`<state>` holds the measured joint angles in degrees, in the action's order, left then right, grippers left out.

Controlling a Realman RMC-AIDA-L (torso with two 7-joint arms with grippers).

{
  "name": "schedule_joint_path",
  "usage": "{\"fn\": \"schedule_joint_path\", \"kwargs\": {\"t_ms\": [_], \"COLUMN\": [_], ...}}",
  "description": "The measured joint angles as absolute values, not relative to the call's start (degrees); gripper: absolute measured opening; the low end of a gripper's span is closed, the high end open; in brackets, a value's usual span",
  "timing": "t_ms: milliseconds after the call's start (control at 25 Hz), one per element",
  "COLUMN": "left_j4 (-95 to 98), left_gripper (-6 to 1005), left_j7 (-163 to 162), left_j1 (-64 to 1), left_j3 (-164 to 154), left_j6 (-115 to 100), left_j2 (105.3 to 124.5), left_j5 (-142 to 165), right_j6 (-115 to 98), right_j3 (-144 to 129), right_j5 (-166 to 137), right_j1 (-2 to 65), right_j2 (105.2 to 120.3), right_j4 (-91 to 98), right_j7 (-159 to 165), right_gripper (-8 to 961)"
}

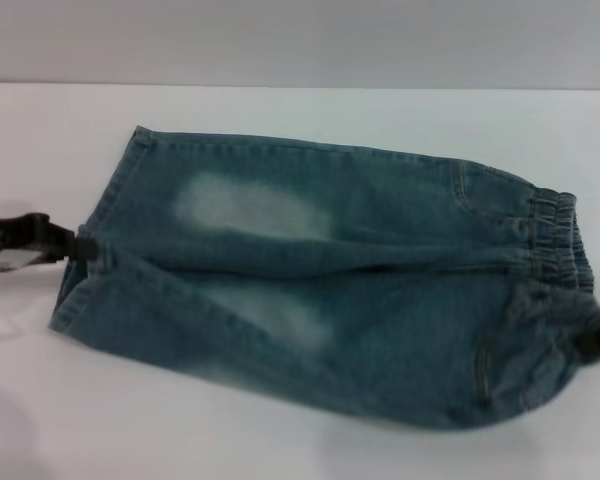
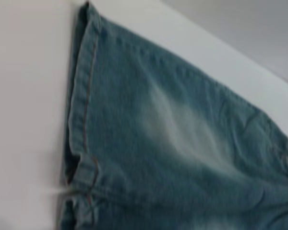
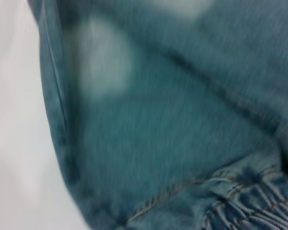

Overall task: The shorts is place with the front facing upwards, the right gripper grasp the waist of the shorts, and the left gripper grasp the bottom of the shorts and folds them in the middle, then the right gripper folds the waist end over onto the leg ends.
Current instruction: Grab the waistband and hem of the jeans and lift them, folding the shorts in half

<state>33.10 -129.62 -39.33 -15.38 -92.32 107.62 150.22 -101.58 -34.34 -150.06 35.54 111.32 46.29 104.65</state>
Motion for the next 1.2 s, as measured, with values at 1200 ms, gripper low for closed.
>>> {"fn": "schedule_joint_path", "kwargs": {"t_ms": [1200], "left_j4": [31.98], "left_gripper": [84], "left_j7": [-119.48], "left_j1": [-39.10], "left_j3": [-15.82], "left_j6": [-70.69], "left_j2": [115.28], "left_j5": [126.20], "right_j6": [-70.78], "right_j3": [-19.21], "right_j5": [-116.53], "right_j1": [30.24], "right_j2": [114.55], "right_j4": [30.67], "right_j7": [94.71], "right_gripper": [7]}}
